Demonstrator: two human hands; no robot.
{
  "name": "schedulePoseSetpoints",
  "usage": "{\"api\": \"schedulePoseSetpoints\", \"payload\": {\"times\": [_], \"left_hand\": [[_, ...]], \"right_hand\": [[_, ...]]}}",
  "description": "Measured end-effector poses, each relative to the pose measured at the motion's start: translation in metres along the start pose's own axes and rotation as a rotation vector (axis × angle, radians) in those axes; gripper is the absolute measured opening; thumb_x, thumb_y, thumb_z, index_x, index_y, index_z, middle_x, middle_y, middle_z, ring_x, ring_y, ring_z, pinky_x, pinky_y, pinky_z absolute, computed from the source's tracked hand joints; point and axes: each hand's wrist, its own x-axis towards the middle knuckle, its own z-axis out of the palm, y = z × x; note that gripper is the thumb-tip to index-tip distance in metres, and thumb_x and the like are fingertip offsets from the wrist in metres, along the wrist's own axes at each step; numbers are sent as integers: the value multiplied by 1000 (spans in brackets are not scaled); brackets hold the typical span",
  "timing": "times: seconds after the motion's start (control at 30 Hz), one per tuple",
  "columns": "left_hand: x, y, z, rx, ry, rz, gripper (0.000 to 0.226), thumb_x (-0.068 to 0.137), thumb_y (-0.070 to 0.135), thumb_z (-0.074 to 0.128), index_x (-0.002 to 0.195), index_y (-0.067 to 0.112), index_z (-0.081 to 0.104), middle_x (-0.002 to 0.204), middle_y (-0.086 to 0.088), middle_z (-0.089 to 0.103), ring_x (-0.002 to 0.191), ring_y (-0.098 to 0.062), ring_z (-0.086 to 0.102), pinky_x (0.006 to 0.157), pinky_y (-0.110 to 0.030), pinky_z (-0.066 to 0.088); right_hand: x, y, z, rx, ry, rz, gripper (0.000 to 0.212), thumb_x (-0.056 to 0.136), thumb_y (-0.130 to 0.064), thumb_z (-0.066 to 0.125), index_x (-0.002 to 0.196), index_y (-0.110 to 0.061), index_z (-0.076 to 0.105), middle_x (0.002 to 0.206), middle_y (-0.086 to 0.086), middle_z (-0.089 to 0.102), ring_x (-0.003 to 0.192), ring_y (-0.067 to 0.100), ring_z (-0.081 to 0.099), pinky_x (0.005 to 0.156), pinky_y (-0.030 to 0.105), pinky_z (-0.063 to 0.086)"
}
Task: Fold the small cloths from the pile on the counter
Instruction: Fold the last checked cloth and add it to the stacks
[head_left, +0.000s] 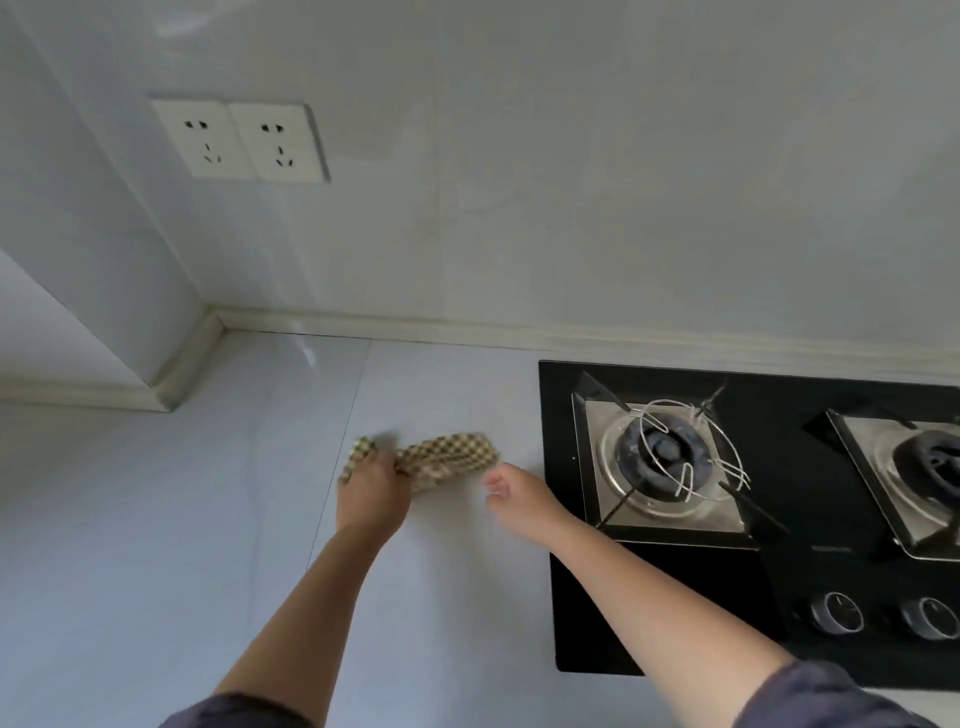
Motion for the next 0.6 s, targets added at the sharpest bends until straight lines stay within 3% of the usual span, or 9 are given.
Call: {"api": "schedulePoseSetpoints", "payload": {"times": [0.1, 0.17, 0.23, 0.33, 0.4, 0.47, 0.53, 0.6], "left_hand": [[-12, 2, -30, -605, -42, -105, 11, 94, 11, 45, 95, 5, 54, 83, -4, 56, 81, -25, 53, 63, -31, 39], [-21, 2, -47, -866, -93, -144, 16, 95, 17, 47, 91, 3, 54, 85, -6, 54, 80, -21, 49, 68, -32, 38], [-31, 1, -59, -1016, -157, -177, 21, 89, 28, 50, 91, 8, 54, 89, -8, 54, 84, -22, 50, 74, -37, 39], [-48, 3, -69, -986, -174, -146, 18, 92, 27, 50, 90, 10, 54, 86, -6, 56, 81, -20, 52, 71, -33, 41], [-60, 4, -71, -903, -138, -78, 12, 95, 17, 50, 89, 8, 56, 81, -2, 56, 73, -15, 52, 63, -25, 42], [-69, 6, -73, -850, -116, -4, 4, 90, 8, 54, 90, 6, 58, 74, -1, 57, 64, -11, 52, 54, -19, 43], [-77, 8, -77, -846, -110, 55, 4, 85, 1, 58, 88, 3, 60, 69, -1, 59, 56, -7, 53, 49, -15, 43], [-79, 11, -81, -843, -85, 86, 4, 85, 1, 60, 83, 5, 62, 64, 2, 59, 53, -5, 53, 49, -14, 42]], "right_hand": [[-9, -19, -7, 285, 15, 105, 37, 94, -17, 55, 130, -20, 49, 128, 3, 55, 108, 15, 53, 93, 33, 47], [-17, -33, -7, 547, -29, 182, 41, 94, -23, 58, 133, -23, 45, 126, 3, 55, 109, 17, 55, 88, 36, 50], [-25, -45, -5, 825, -162, 191, 30, 96, -28, 57, 124, -20, 55, 117, 5, 61, 101, 18, 59, 77, 35, 50], [-39, -61, -1, 995, -317, 69, 28, 96, -41, 53, 110, -21, 66, 104, 4, 67, 98, 21, 63, 84, 40, 51], [-44, -65, -1, 1057, -349, 22, 46, 93, -56, 51, 120, -21, 64, 113, 3, 70, 110, 25, 62, 99, 49, 48], [-48, -66, -3, 1058, -354, 36, 53, 91, -62, 49, 126, -25, 60, 121, 2, 69, 118, 24, 60, 103, 51, 44], [-54, -65, -4, 1015, -274, 70, 41, 92, -51, 55, 119, -21, 63, 116, 3, 70, 112, 23, 61, 94, 43, 50], [-57, -65, -6, 994, -164, 66, 16, 96, -27, 57, 106, -17, 64, 106, 6, 68, 100, 23, 62, 81, 38, 52]]}}
